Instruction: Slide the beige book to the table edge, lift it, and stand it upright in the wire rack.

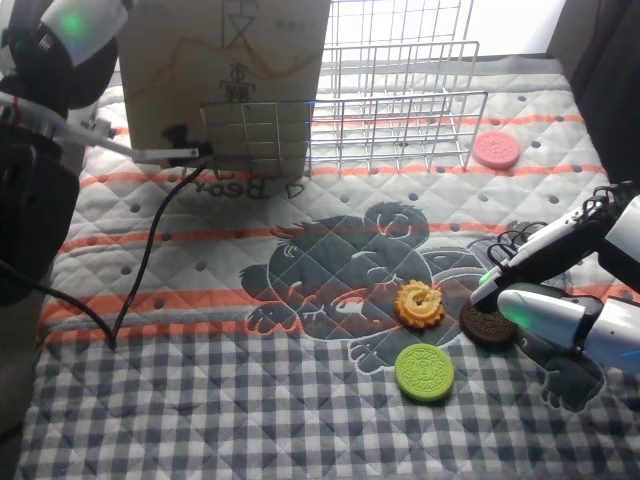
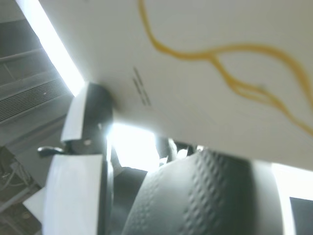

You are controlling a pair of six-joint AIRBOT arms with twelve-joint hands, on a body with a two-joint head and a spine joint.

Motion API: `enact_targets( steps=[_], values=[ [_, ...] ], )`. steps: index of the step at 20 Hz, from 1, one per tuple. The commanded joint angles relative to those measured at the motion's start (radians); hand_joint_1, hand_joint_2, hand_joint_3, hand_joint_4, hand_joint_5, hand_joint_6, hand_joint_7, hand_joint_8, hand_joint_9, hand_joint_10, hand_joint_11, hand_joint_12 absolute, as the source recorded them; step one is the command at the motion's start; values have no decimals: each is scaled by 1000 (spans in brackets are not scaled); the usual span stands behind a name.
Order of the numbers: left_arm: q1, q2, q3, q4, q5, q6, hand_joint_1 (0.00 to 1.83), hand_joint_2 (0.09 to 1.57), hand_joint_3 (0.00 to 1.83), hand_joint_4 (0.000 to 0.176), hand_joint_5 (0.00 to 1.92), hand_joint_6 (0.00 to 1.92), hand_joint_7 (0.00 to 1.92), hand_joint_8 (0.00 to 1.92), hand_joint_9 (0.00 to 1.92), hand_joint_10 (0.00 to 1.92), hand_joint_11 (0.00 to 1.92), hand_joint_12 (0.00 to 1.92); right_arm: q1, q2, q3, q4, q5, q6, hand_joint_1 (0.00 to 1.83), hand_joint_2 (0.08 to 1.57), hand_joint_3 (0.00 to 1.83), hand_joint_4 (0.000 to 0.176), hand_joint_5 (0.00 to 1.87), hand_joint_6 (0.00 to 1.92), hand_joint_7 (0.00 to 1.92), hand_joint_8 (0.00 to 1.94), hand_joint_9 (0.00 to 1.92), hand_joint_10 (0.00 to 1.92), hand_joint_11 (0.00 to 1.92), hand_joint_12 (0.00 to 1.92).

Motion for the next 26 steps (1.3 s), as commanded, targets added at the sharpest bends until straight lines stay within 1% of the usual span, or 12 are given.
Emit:
enact_targets(
  steps=[1,4,6,9,13,15,18,20,21,24,25,26],
  values=[
    [1,14,2,10,-114,-19,933,1057,0,144,407,0,560,0,635,0,0,1234,4,-6,-2,2,121,15,589,1328,0,0,1221,3,1209,3,1255,4,1123,252],
    [20,77,-57,28,-111,23,924,1032,0,174,339,1,439,0,492,0,0,1061,4,-6,-8,6,121,15,600,1327,0,0,1230,5,1221,5,1261,4,1129,249],
    [27,117,-97,44,-108,67,892,983,0,176,186,0,289,0,345,0,0,810,4,-6,-11,8,121,19,583,1338,3,0,1233,6,1223,3,1254,1,1126,248],
    [47,142,-125,55,-120,76,817,918,0,176,21,0,128,0,196,0,0,537,4,-6,-15,12,121,20,531,1346,4,0,1251,7,1234,4,1244,0,1118,239],
    [52,124,-126,52,-114,86,835,871,0,176,0,0,96,0,166,3,0,417,4,-6,-10,14,121,20,487,1351,2,0,1234,1,1238,1,1253,1,1149,231],
    [66,104,-122,42,-116,78,817,879,1,176,0,0,92,1,160,1,0,567,4,-6,-7,14,121,20,512,1343,0,0,1239,3,1245,3,1261,4,1154,227],
    [91,68,-110,13,-121,49,812,869,0,176,0,0,73,6,111,0,0,538,4,-6,-7,14,121,20,485,1348,2,0,1243,3,1248,2,1273,5,1174,225],
    [106,49,-106,-5,-122,34,831,853,0,176,0,0,102,2,134,4,0,608,4,-6,-7,13,121,19,486,1342,0,0,1268,11,1267,7,1292,10,1188,233],
    [112,40,-101,-10,-119,25,823,850,0,176,0,0,97,0,138,4,0,613,4,-6,-7,13,121,19,501,1342,0,0,1262,6,1255,1,1279,3,1163,230],
    [116,21,-98,-13,-109,20,798,851,1,176,0,0,104,0,159,3,0,485,4,-7,-6,13,121,19,525,1354,1,0,1241,0,1229,0,1234,0,1107,236],
    [116,15,-97,-13,-105,20,800,852,0,176,0,0,106,1,166,3,0,527,4,-8,-5,13,121,19,523,1351,0,0,1242,1,1232,1,1235,1,1103,236],
    [119,7,-95,-12,-99,14,816,870,4,176,0,0,104,1,166,2,0,639,4,-8,-4,13,121,19,523,1352,0,0,1250,4,1236,3,1239,2,1107,239]
  ],
)
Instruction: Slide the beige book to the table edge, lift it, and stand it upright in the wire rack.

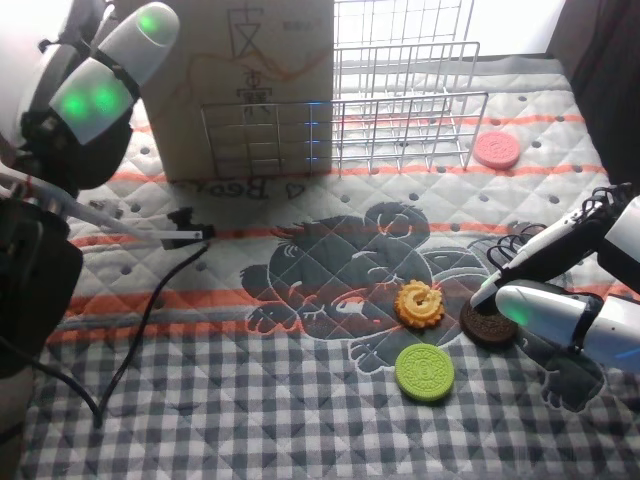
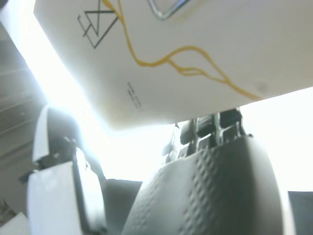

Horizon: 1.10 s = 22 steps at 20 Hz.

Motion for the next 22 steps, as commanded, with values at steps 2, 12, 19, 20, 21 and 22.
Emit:
enact_targets(
  steps=[2,12,19,20,21,22],
  values=[
    [3,-6,4,22,-102,-23,821,897,4,176,0,0,85,0,137,1,0,592,4,-6,2,-1,114,12,554,1352,0,0,1254,4,1233,1,1243,3,1106,240],
    [-4,196,-107,178,-47,56,807,877,0,176,17,1,100,2,141,2,0,275,4,60,4,3,110,2,556,1385,0,0,1216,0,1234,0,1260,0,1056,461],
    [116,463,-332,307,-162,137,722,904,1,176,41,3,97,0,137,0,0,347,36,255,-52,30,190,-146,434,1394,0,0,1094,0,1120,0,1121,1,789,684],
    [147,497,-366,310,-191,148,711,918,5,176,55,7,86,0,134,0,0,362,36,277,-69,43,211,-174,403,1432,7,0,1053,0,1097,0,1117,2,793,696],
    [195,545,-414,316,-232,157,659,960,9,176,61,4,62,0,121,0,0,349,34,301,-85,57,236,-177,421,1440,3,0,1052,2,1082,0,1054,0,734,664],
    [233,577,-447,316,-263,163,663,996,8,176,88,5,108,6,133,2,0,324,21,314,-93,72,260,-178,444,1444,1,0,977,0,989,0,947,0,661,561]
  ],
)
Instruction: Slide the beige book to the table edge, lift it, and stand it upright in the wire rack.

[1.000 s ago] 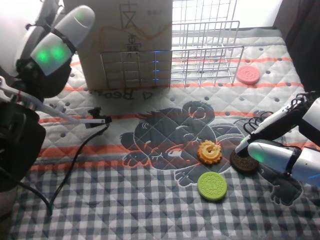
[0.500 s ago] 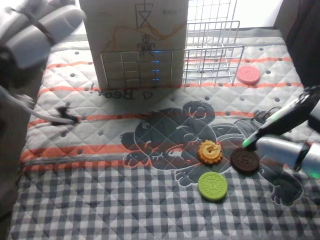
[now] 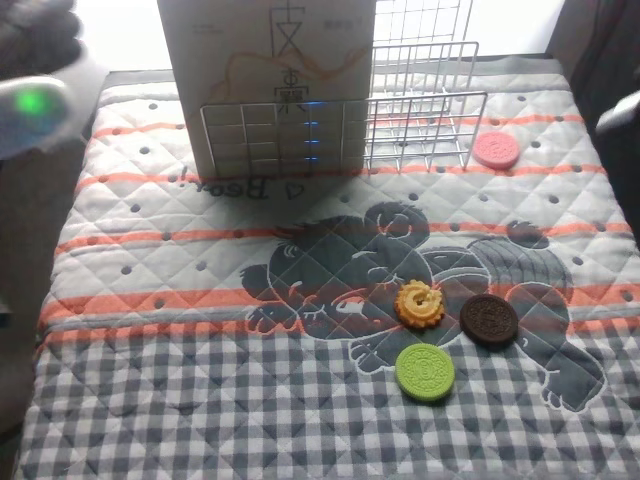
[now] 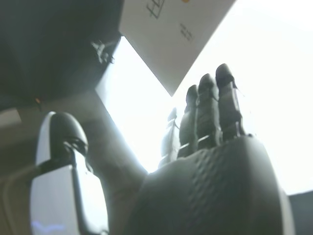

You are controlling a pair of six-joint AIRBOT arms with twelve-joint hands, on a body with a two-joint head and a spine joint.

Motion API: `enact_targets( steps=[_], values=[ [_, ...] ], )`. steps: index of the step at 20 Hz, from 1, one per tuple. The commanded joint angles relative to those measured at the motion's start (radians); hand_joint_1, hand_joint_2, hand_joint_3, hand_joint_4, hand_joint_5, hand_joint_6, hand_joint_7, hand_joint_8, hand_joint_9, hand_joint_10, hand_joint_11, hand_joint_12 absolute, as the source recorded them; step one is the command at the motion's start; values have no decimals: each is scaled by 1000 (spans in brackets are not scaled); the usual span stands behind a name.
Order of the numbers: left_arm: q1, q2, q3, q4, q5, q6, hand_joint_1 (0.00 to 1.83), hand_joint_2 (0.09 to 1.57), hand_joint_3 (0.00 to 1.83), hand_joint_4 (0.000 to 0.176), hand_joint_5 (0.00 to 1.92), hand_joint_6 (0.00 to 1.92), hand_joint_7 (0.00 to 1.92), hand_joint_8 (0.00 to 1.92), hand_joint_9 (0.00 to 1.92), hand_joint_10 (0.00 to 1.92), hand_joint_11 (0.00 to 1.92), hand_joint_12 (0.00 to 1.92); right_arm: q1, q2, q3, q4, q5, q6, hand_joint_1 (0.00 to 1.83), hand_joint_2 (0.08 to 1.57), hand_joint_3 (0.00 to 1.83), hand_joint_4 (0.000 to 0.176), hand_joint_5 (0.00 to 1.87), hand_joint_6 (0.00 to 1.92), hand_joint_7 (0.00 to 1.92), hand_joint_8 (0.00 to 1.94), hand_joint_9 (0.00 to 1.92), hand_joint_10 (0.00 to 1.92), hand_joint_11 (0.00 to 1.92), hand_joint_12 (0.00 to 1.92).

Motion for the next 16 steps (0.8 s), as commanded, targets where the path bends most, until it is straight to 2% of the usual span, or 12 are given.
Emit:
enact_targets(
  steps=[1,2,3,5,6,9,10,11,13,14,15,16],
  values=[
    [27,25,-25,-8,-183,5,645,1045,9,176,90,2,156,8,181,10,0,387,-10,8,-11,37,149,-11,445,1435,0,0,846,0,885,0,838,0,570,416],
    [62,44,-48,-15,-204,10,656,1069,5,176,95,1,188,6,205,8,0,408,-24,12,-17,52,165,-24,432,1422,0,0,787,0,827,0,766,0,521,303],
    [138,75,-89,-42,-262,22,628,1028,0,176,110,2,227,4,228,5,0,483,-66,20,-30,97,219,-37,464,1431,0,0,561,0,598,0,570,0,477,155],
    [228,96,-125,-80,-329,31,600,989,0,174,113,1,244,3,241,4,0,594,-135,33,-49,156,299,-37,477,1402,0,0,479,0,509,0,510,0,448,96],
    [269,103,-139,-96,-361,31,580,1004,2,137,108,0,251,2,237,1,0,565,-169,41,-64,192,325,-37,442,1383,0,0,418,0,475,0,497,0,423,69],
    [359,126,-180,-144,-436,24,376,1051,2,102,171,6,298,4,273,8,0,848,-181,47,-76,206,325,-37,392,1365,0,15,351,0,456,0,510,2,441,59],
    [366,126,-183,-145,-436,21,308,1081,6,70,199,6,306,2,316,14,0,913,-181,47,-75,206,325,-37,462,1352,0,23,345,1,486,8,543,9,485,58],
    [366,125,-182,-145,-436,19,308,1081,6,70,199,6,306,2,316,14,0,913,-181,47,-75,206,325,-37,462,1352,0,23,345,1,486,8,543,9,485,58],
    [365,123,-180,-146,-436,11,306,1147,1,24,200,0,323,1,354,5,27,750,-180,49,-73,197,325,-37,460,1294,0,57,308,3,476,3,515,2,467,33],
    [361,125,-180,-142,-436,10,306,1147,1,24,200,0,323,1,354,5,27,750,-180,51,-73,194,325,-37,460,1294,0,57,308,3,476,3,515,2,467,33],
    [353,126,-180,-133,-436,8,385,1163,1,0,163,0,343,0,400,0,132,550,-178,54,-72,187,325,-37,556,1266,0,50,295,2,503,9,545,11,499,35],
    [340,127,-179,-120,-436,9,385,1163,1,0,163,0,343,0,400,0,132,550,-173,57,-71,177,325,-37,556,1266,0,50,295,2,503,9,545,11,499,35]
  ],
)
